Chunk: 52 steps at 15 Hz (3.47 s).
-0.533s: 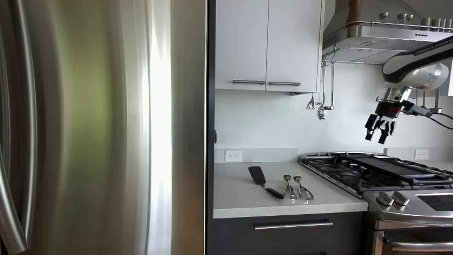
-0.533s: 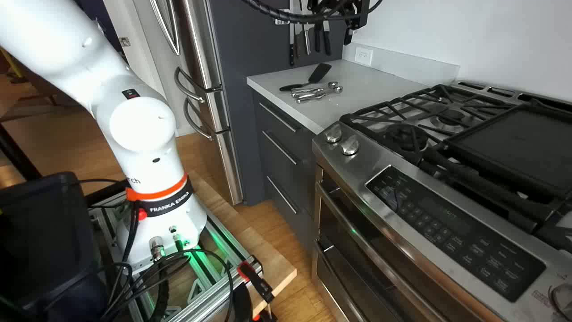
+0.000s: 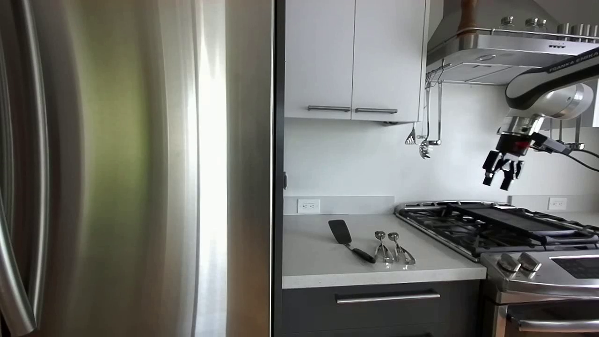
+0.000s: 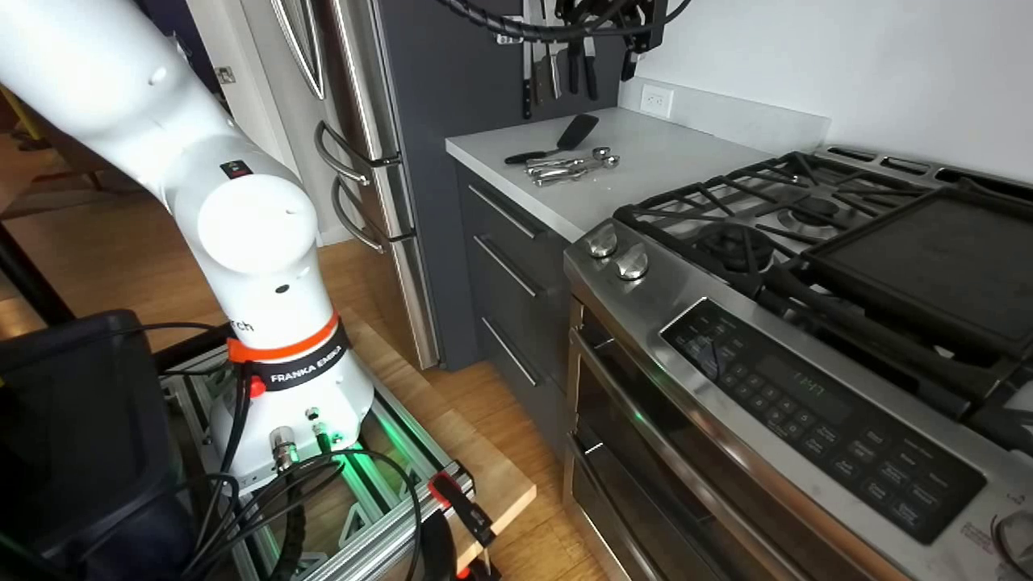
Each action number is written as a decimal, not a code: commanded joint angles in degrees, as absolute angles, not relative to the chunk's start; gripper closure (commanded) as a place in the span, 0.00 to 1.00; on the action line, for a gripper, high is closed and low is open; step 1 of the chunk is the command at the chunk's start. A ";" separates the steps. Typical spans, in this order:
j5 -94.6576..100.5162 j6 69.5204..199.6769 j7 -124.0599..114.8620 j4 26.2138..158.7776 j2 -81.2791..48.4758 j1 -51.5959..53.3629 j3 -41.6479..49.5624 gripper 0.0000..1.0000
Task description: Open the second top drawer
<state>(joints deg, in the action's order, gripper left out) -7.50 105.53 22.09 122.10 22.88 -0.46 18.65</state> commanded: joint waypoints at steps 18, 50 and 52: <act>9.12 120.08 19.89 153.67 26.21 6.33 -2.48 0.00; 35.90 162.75 5.69 157.35 6.97 11.65 -26.00 0.00; 45.33 158.95 -1.99 155.72 5.31 8.34 -28.18 0.00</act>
<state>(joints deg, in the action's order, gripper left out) 34.12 161.48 7.26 157.41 7.61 14.10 -23.88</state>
